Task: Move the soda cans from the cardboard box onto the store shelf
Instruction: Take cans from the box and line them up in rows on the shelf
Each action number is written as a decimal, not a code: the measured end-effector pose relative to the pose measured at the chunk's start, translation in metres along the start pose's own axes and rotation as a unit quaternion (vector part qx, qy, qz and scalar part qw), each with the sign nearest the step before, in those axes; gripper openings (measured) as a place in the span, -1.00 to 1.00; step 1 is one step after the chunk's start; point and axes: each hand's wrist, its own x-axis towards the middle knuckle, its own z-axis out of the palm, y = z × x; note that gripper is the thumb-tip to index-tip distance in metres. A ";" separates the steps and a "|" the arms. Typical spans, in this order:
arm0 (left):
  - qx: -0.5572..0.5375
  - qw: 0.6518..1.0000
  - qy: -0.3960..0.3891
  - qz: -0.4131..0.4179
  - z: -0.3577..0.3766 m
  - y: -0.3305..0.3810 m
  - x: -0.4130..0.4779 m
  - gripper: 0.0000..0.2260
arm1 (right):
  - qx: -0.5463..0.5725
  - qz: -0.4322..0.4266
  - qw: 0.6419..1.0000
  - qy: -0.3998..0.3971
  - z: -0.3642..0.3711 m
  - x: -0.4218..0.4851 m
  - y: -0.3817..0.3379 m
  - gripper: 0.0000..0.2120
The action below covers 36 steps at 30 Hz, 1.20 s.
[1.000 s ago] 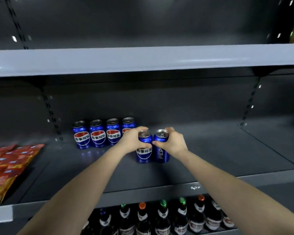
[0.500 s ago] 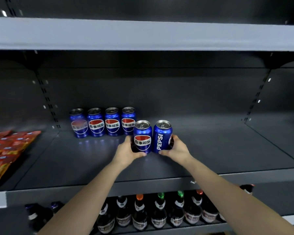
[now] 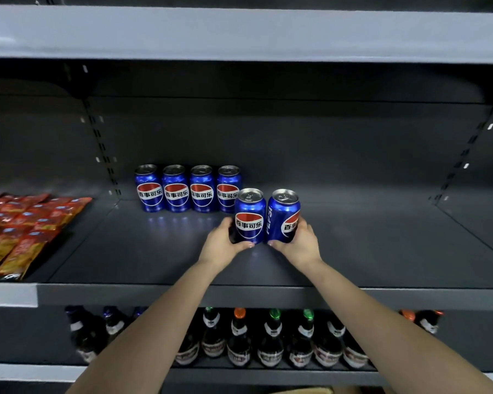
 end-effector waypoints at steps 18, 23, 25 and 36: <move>-0.032 0.999 0.003 -0.009 -0.004 0.007 -0.006 -0.20 | 0.061 0.046 0.997 -0.016 -0.003 -0.005 -0.007 -0.32; 0.007 1.000 0.012 0.004 0.000 0.009 -0.001 -0.32 | 0.071 0.066 0.995 0.009 -0.005 -0.004 -0.004 -0.36; 0.052 0.998 0.028 0.003 0.001 0.015 0.006 -0.39 | 0.071 0.079 0.994 0.013 -0.002 0.002 -0.005 -0.38; 0.304 0.947 -0.092 -0.059 0.012 0.046 0.063 -0.66 | 0.006 0.110 0.993 0.046 0.010 0.051 -0.006 -0.40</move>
